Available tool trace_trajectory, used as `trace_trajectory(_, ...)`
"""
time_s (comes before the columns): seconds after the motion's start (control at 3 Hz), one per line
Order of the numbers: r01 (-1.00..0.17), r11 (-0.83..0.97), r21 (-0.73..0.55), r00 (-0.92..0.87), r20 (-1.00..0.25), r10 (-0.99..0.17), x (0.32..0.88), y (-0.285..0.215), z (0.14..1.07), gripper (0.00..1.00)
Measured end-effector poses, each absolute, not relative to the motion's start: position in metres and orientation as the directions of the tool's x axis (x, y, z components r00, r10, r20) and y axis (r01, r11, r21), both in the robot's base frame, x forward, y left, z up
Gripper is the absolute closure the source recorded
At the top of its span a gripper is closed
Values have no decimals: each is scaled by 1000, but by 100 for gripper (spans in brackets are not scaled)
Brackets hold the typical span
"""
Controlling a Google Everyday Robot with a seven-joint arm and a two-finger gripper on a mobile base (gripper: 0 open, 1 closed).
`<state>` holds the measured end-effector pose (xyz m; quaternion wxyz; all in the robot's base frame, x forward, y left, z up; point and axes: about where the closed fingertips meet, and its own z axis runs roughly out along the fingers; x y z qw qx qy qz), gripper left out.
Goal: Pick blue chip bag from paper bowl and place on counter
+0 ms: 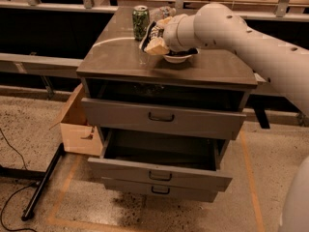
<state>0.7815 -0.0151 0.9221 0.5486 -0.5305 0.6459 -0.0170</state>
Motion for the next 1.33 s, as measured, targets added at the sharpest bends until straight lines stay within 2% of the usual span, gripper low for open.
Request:
trace_trajectory(0.67,-681,451,-577,165,-721,-673,779,-9,926,88)
trace_trajectory(1.0,-684,456,-570,179,-736,-653,779,-6,935,100)
trace_trajectory(1.33,-681,465,-566,178,-744,-644,777,-8,940,82)
